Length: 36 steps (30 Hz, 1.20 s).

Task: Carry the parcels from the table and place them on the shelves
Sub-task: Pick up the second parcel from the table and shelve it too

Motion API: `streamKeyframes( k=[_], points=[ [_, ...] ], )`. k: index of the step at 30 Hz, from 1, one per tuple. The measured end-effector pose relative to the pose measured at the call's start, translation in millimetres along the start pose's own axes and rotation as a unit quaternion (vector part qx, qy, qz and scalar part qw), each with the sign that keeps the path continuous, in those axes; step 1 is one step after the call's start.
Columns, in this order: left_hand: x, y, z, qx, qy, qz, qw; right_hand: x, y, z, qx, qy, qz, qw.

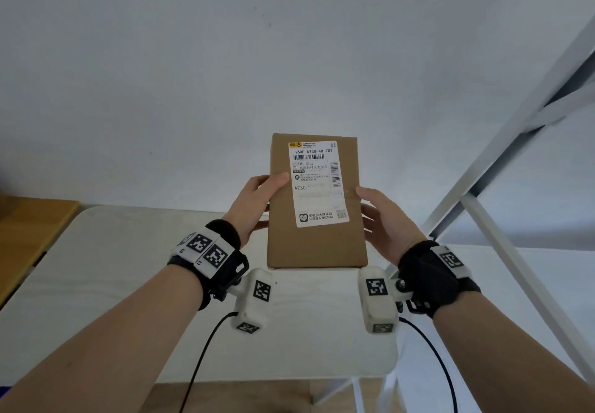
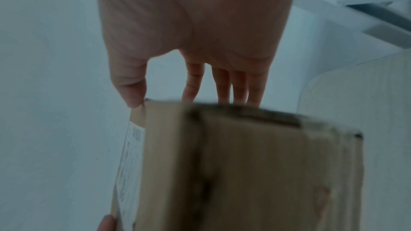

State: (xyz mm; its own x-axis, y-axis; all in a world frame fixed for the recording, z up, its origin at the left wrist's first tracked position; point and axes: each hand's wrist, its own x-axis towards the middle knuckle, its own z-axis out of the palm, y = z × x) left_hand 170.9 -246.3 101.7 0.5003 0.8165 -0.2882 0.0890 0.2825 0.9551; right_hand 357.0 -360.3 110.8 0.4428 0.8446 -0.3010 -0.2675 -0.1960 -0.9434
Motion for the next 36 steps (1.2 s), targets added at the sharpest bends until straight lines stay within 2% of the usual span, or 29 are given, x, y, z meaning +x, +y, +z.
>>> streamKeyframes(
  k=[9, 16, 22, 29, 33, 36],
  points=[
    [-40, -14, 25, -0.008, -0.003, 0.020, 1.000, -55, 10, -19, 0.024, 0.028, -0.019, 0.999],
    [-97, -10, 47, -0.011, 0.002, 0.059, 0.998, -110, 9, -34, 0.027, 0.022, -0.058, 0.998],
    [-173, -26, 83, -0.007, -0.002, 0.106, 0.994, -190, 26, -68, 0.026, -0.017, -0.077, 0.997],
    [-264, -41, 128, -0.004, -0.046, 0.166, 0.985, -292, 41, -119, 0.037, -0.065, -0.128, 0.989],
    [-312, -36, 163, 0.001, -0.074, 0.232, 0.970, -350, 34, -150, 0.033, -0.064, -0.191, 0.979],
    [-340, -27, 202, 0.012, -0.106, 0.267, 0.958, -388, 24, -180, 0.046, -0.030, -0.224, 0.973]
  ],
)
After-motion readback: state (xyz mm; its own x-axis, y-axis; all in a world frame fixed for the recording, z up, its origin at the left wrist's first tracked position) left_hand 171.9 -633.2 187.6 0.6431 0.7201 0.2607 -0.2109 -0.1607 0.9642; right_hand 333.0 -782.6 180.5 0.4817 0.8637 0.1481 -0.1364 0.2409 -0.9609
